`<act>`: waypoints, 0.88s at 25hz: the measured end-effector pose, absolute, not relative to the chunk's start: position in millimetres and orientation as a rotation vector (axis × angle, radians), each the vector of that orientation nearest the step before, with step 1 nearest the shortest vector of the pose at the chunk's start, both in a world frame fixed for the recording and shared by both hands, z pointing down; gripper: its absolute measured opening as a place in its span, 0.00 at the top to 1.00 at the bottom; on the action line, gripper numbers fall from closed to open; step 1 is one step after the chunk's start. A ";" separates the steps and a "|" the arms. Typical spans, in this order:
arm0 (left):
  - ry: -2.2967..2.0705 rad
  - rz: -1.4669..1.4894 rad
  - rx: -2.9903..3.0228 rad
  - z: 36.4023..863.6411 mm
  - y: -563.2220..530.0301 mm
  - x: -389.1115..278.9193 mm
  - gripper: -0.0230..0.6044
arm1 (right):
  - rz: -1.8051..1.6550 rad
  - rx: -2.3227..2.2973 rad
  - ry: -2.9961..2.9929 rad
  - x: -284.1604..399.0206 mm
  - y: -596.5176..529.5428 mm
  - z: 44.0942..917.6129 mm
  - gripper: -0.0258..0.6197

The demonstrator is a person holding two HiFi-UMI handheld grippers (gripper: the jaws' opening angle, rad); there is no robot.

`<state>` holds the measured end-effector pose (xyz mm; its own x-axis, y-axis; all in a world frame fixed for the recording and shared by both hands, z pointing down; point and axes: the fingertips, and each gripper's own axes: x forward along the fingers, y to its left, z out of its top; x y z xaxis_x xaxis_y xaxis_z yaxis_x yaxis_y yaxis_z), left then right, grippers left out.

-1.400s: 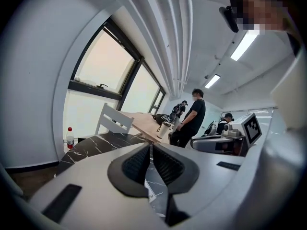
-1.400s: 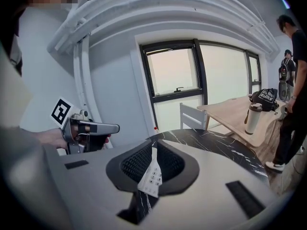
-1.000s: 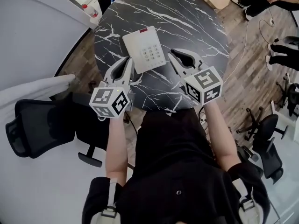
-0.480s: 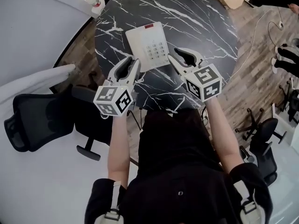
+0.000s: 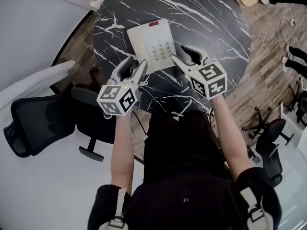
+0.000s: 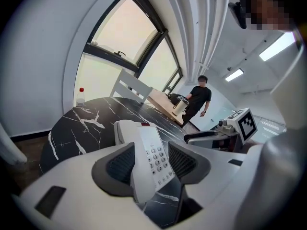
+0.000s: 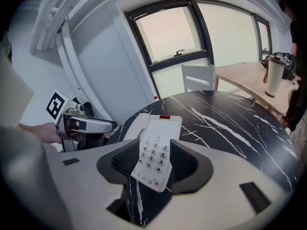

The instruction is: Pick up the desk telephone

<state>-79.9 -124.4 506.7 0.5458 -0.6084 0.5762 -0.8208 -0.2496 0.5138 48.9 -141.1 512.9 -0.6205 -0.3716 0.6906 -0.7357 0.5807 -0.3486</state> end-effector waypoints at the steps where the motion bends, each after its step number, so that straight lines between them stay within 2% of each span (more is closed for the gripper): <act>1: -1.150 0.330 1.959 510.6 -125.0 -79.6 0.59 | 0.860 0.872 -2.245 48.5 -141.7 517.1 0.66; 13: -1.076 0.275 1.860 553.1 -132.4 -80.9 0.43 | 0.932 0.814 -2.183 43.3 -144.8 560.8 0.56; 22: -1.001 0.207 1.804 576.4 -136.5 -78.9 0.38 | 0.969 0.774 -2.150 40.5 -145.8 585.9 0.52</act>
